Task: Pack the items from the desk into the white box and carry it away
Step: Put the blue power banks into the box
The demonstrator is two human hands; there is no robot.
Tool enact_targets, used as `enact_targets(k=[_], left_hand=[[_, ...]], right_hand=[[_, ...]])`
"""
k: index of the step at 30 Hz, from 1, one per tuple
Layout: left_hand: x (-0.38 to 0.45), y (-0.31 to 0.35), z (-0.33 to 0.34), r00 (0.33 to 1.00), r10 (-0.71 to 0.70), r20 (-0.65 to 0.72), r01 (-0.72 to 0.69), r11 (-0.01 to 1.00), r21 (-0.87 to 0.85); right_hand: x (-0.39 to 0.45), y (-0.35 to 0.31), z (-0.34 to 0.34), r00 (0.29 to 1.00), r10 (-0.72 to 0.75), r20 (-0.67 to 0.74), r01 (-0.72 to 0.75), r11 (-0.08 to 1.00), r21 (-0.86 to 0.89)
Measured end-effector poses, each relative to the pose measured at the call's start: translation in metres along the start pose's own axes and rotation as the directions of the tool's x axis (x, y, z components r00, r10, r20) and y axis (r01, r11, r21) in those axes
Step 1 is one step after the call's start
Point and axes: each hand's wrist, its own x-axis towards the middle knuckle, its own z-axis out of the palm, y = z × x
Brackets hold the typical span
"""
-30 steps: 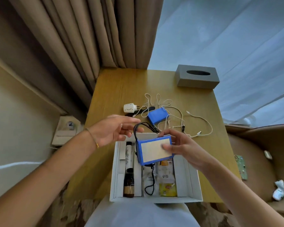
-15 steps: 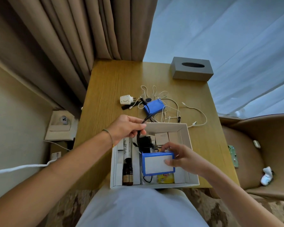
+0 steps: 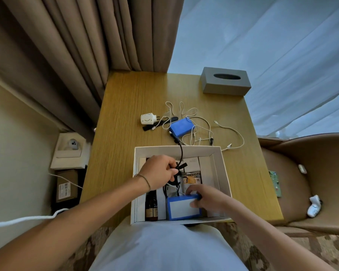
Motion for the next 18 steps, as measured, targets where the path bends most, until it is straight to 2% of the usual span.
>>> enact_targets(k=[4, 8, 13, 18], left_hand=[[0.001, 0.006, 0.008, 0.998, 0.068, -0.013, -0.066, 0.99, 0.128], [0.006, 0.015, 0.016, 0.985, 0.172, -0.007, -0.162, 0.938, 0.305], [0.007, 0.02, 0.031, 0.951, 0.282, 0.128, -0.305, 0.777, 0.551], [0.011, 0.026, 0.044, 0.938, 0.259, 0.23, -0.346, 0.658, 0.669]], right_hand=[[0.004, 0.0, 0.008, 0.998, 0.039, -0.05, -0.042, 0.998, -0.044], [-0.003, -0.003, 0.009, 0.992, 0.027, -0.126, -0.041, 0.994, -0.103], [-0.03, -0.003, -0.019, 0.966, 0.081, -0.245, -0.089, 0.996, -0.022], [-0.049, 0.0, -0.04, 0.941, 0.098, -0.325, -0.08, 0.994, 0.069]])
